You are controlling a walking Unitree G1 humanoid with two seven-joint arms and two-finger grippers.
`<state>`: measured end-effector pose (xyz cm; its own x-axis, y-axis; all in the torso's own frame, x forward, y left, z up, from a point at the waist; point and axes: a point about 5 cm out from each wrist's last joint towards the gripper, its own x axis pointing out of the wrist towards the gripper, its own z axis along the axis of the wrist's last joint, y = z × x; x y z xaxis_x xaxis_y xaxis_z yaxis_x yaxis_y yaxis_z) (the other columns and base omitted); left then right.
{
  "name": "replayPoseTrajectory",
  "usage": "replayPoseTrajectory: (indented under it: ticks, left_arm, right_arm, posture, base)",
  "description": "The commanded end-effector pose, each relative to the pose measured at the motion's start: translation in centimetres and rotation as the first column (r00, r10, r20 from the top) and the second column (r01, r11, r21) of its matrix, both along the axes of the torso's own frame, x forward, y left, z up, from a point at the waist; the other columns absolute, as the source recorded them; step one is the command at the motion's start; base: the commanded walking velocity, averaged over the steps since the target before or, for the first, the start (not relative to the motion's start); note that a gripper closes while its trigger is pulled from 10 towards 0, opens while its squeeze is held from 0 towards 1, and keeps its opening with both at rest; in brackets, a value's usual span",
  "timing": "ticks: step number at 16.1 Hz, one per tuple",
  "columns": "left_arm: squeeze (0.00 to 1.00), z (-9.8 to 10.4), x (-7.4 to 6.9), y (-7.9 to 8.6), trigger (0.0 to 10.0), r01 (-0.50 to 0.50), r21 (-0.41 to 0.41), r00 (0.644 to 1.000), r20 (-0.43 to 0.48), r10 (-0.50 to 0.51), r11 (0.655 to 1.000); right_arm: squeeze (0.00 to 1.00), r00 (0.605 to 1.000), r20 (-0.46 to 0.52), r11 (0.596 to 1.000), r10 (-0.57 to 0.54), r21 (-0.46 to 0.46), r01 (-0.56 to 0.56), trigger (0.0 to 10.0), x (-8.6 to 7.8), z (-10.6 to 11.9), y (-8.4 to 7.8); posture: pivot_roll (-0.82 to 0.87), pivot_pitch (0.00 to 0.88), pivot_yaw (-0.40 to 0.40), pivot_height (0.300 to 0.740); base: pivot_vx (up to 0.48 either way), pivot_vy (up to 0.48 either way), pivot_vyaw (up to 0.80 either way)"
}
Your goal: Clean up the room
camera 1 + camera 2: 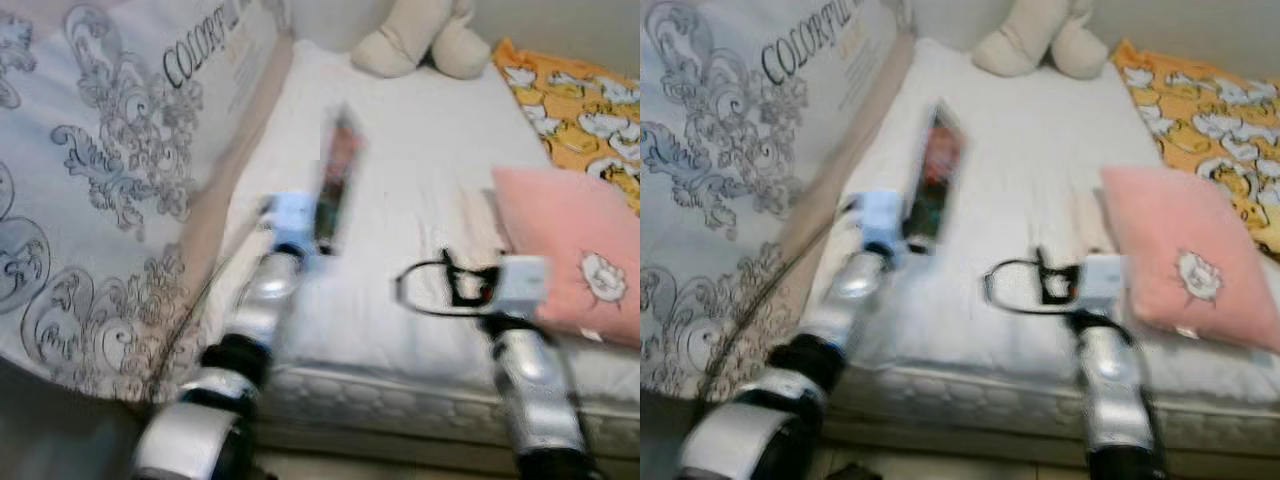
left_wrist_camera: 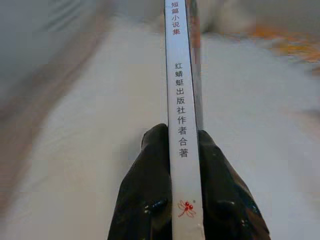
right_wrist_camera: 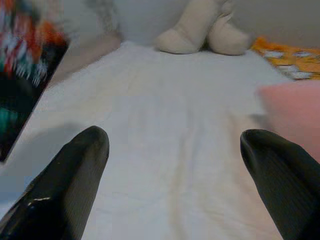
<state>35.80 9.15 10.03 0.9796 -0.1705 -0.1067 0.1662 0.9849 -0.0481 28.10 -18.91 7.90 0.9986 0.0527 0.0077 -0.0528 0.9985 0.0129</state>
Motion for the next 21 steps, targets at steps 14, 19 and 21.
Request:
replayPoseTrajectory:
  ticks: [14, 19, 21]
  left_arm:
    - [0.0, 1.9, 1.4, -5.2, 10.0, 0.24, -0.112, 0.964, -0.091, -0.25, 0.964]
    - [0.0, 2.0, 2.0, -4.6, 10.0, 0.088, -0.455, 0.954, -0.218, -0.206, 0.886]
    - [0.0, 0.0, 1.2, -4.3, 10.0, -0.023, -0.508, 0.937, -0.311, -0.159, 0.861]
  right_arm:
    - [0.0, 0.999, -0.035, 0.999, 0.011, -0.051, -0.012, 10.0, -3.1, 0.0, -1.0]
    - [0.0, 0.995, -0.076, 0.996, 0.069, -0.051, -0.073, 10.0, -9.2, 1.7, 0.0]
    - [0.0, 0.983, -0.145, 0.991, 0.112, -0.063, -0.122, 10.0, -11.8, 1.9, 0.3]
  posture:
    - [-0.11, 0.0, -0.052, 0.74]
    - [-0.29, 0.168, -0.093, 0.74]
    - [-0.35, 0.217, -0.123, 0.74]
  base:
    - [0.138, -0.195, 0.0]
    - [0.0, 0.0, 0.0]
    - [0.0, 0.0, 0.0]
